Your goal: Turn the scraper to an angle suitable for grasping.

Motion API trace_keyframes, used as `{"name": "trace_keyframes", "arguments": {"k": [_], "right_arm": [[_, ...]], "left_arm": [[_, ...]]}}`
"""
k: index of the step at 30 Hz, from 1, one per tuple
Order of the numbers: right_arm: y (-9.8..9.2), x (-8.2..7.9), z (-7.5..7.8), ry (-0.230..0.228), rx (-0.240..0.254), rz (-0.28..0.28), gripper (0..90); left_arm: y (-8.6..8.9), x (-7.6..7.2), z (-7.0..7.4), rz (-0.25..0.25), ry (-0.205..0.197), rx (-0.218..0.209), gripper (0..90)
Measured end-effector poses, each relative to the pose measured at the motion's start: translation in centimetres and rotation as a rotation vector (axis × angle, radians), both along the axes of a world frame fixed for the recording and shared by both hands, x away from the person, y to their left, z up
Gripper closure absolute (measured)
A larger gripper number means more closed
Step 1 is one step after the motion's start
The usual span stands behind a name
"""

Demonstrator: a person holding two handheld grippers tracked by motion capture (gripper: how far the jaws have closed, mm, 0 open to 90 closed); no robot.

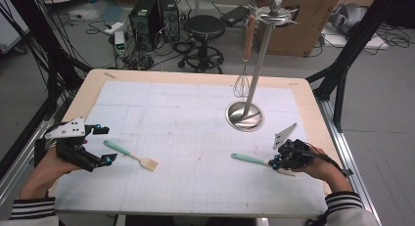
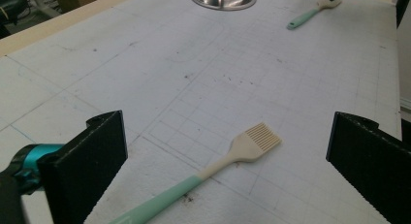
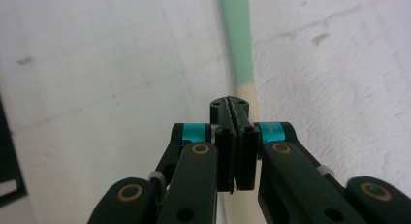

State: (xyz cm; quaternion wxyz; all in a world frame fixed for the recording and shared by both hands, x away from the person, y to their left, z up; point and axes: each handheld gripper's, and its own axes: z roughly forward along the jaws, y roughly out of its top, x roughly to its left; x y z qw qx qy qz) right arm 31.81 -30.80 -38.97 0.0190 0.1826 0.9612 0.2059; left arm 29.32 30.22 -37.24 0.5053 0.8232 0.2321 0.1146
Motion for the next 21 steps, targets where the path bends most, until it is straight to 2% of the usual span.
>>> {"name": "trace_keyframes", "arguments": {"k": [2, 5, 9, 11, 14, 16, 17, 18, 19, 20, 21], "right_arm": [[-0.1, -0.1, 0.6, 0.006, 0.041, 0.000, 87.6], [-0.4, -0.2, 1.6, -0.012, 0.108, -0.010, 84.9], [-0.6, -0.5, 3.1, -0.036, 0.198, -0.008, 74.2], [-0.6, -0.6, 3.6, -0.048, 0.228, -0.011, 58.1], [-0.6, -0.7, 4.6, -0.031, 0.279, -0.001, 31.1], [-0.6, -0.8, 5.3, -0.039, 0.327, -0.029, 11.9], [-0.6, -0.8, 5.6, -0.053, 0.351, -0.043, 5.7], [-0.6, -0.8, 5.9, -0.062, 0.385, -0.059, 0.2], [-0.6, -0.8, 6.2, -0.053, 0.412, -0.062, 0.0], [-0.5, -0.9, 6.6, -0.070, 0.430, -0.053, 0.0], [-0.5, -1.0, 6.9, -0.087, 0.425, -0.054, 0.0]], "left_arm": [[0.0, 0.0, 0.0, 0.000, 0.001, -0.001, 1.6], [0.0, 0.1, 0.0, 0.000, 0.000, 0.002, 1.6], [0.0, 0.0, 0.0, 0.000, -0.004, -0.003, 1.7], [0.0, 0.0, 0.0, 0.000, -0.001, -0.001, 1.7], [0.0, 0.0, 0.0, 0.000, -0.001, -0.001, 1.7], [0.0, 0.0, 0.0, 0.002, 0.000, -0.002, 1.7], [0.0, 0.1, 0.0, 0.000, -0.001, -0.002, 1.7], [0.0, 0.1, 0.0, 0.000, 0.000, 0.001, 1.7], [0.0, 0.1, 0.0, -0.001, 0.000, 0.000, 1.7], [0.0, 0.1, 0.0, -0.002, 0.000, -0.003, 1.7], [0.0, 0.1, 0.0, -0.002, 0.000, -0.004, 1.7]]}}
